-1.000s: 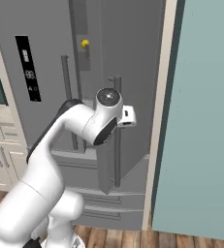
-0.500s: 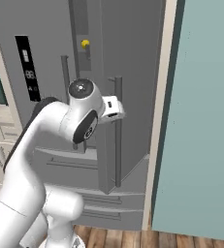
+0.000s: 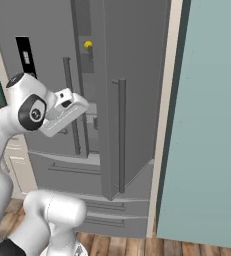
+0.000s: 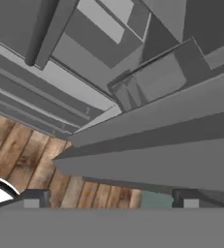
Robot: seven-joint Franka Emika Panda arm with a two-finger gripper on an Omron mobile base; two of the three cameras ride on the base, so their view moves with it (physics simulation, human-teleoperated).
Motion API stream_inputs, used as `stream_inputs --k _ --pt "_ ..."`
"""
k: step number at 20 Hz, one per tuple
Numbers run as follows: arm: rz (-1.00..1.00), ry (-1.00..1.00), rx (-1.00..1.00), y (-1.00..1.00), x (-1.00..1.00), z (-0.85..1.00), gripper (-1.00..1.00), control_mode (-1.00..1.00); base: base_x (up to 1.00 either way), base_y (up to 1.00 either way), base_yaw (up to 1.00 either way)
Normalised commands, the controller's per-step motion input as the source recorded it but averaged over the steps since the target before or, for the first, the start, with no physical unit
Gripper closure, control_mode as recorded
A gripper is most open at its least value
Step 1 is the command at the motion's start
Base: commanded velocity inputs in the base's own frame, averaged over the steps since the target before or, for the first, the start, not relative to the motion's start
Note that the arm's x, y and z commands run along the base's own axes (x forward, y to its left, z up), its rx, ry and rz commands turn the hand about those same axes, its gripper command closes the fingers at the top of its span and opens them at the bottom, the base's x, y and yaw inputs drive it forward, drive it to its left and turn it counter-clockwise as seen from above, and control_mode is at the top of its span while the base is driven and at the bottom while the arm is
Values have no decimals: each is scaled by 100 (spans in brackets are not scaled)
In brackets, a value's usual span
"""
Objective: Retrieve a lemon from the fridge and place it on the cutting board with the fish.
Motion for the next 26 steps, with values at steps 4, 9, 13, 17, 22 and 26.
stream_inputs --k 4,9,13,17,22,26 --pt "0 8 -11 3 23 -21 -100 -100 0 0 0" --pt "0 0 -9 0 26 -27 -100 -100 0 0 0" --pt "0 0 -16 -3 38 -37 -100 -100 0 0 0" --pt "4 2 -13 -22 24 -38 -100 -100 0 0 0" --pt "6 1 -4 -24 35 -18 -100 -100 0 0 0" --pt "9 0 0 -14 34 -5 -100 -100 0 0 0"
